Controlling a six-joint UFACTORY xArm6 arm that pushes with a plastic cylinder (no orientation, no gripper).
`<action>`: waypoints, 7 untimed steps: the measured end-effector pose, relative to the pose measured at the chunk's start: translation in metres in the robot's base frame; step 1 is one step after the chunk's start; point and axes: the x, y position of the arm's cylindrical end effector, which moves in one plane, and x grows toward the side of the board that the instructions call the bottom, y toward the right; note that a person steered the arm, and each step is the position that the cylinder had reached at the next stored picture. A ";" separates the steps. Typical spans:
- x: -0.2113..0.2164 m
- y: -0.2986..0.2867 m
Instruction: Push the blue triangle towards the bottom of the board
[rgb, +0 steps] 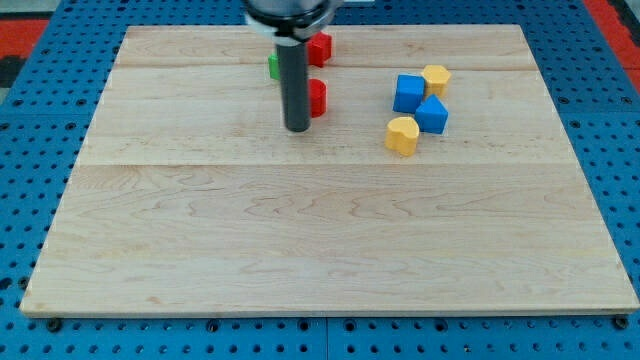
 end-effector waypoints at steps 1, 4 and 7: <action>-0.047 -0.005; -0.047 0.030; -0.047 0.085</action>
